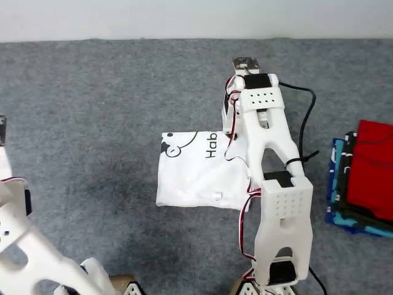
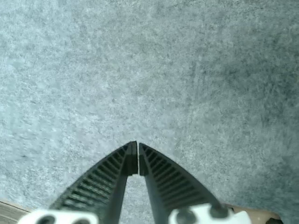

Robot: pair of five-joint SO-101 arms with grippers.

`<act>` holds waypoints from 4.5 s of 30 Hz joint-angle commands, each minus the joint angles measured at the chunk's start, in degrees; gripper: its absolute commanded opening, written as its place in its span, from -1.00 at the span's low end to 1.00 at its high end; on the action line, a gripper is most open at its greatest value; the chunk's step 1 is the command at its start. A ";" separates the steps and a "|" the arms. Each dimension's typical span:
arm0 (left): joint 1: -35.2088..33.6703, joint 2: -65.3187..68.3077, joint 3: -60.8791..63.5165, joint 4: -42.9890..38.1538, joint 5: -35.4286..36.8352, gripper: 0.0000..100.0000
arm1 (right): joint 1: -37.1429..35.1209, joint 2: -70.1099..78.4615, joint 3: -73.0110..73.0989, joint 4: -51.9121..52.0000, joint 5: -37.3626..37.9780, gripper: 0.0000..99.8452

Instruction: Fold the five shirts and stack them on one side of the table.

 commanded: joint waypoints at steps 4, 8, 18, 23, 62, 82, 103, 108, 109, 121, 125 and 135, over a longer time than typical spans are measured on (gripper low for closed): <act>0.00 -0.88 0.75 -0.09 -0.35 -0.97 | 0.48 -0.48 -2.81 -1.80 0.62 -0.85; 0.00 -1.05 0.66 -0.09 -0.35 -0.97 | 0.75 -0.48 -2.81 -2.95 3.34 -0.88; 0.00 -1.23 0.40 -0.09 -0.35 -0.97 | 4.00 -0.40 -2.81 -9.27 11.78 -0.97; 0.00 -1.23 0.40 -0.09 -0.35 -0.97 | 3.38 -1.36 -2.90 -6.73 11.43 -0.74; 0.00 -1.14 0.66 0.00 -0.35 -0.97 | -2.33 -7.87 -12.75 7.34 4.31 -0.56; 0.09 -0.88 0.66 -0.79 -0.35 -0.97 | -3.65 1.10 -10.37 13.85 2.20 -0.40; 0.09 -0.88 0.75 -0.88 -3.16 -0.97 | -4.00 19.65 -10.29 13.76 -1.41 -0.69; 0.09 -0.88 0.75 -0.88 -3.16 -0.97 | -2.95 18.42 -10.29 13.85 2.02 -0.96; 0.09 -0.88 0.75 -0.88 -3.16 -0.97 | -2.33 17.71 -10.29 13.85 2.99 -0.99; 0.00 -0.97 0.66 -0.88 -3.16 -0.97 | 11.38 8.22 -10.46 8.13 43.08 -0.98; 0.00 -0.97 0.66 -0.88 -3.16 -0.97 | 12.97 7.25 -10.46 1.71 62.15 -0.98; 0.00 -0.97 0.66 -0.88 -3.16 -0.97 | 9.27 6.64 -10.37 -11.38 80.35 -0.98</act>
